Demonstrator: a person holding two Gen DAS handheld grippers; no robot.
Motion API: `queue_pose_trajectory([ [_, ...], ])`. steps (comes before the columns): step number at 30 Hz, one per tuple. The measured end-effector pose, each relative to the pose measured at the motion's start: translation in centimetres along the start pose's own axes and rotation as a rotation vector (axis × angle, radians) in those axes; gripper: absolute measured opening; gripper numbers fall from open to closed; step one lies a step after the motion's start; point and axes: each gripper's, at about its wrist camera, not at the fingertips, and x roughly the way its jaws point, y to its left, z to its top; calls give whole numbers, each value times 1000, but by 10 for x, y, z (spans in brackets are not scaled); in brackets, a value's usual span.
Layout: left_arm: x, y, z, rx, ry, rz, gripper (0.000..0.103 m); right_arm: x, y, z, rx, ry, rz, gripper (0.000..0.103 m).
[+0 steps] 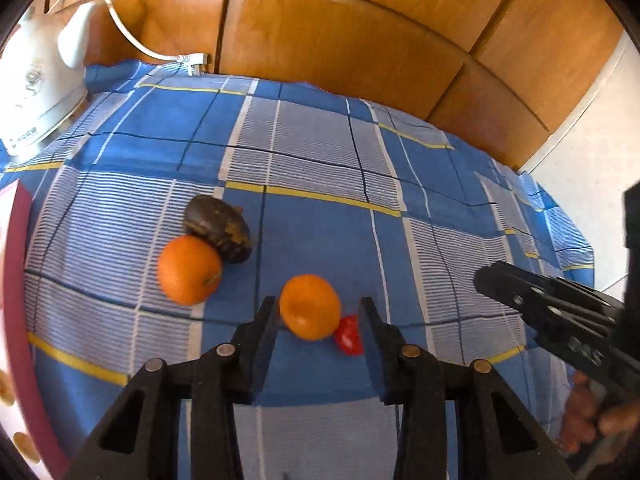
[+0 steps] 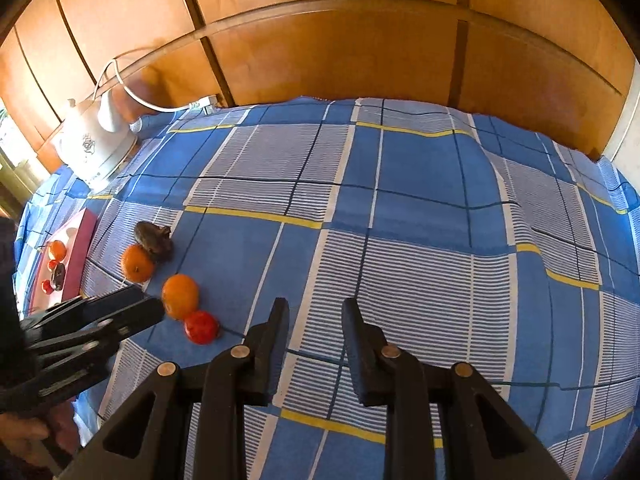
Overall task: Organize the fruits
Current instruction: 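Reach the left gripper to an orange on the cloth and close on it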
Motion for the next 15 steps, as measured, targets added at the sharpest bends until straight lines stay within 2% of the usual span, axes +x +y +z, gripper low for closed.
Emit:
queue_pose_trajectory([
  [5, 25, 5, 3, -32, 34, 30, 40, -3, 3, 0, -3, -11, 13, 27],
  [6, 28, 7, 1, -35, 41, 28, 37, -3, 3, 0, -2, -12, 13, 27],
  [13, -5, 19, -29, 2, -21, -8, 36, -1, 5, -1, -14, -11, 15, 27],
  [15, -19, 24, -43, 24, -36, 8, 36, 0, 5, -2, -19, -7, 10, 27],
])
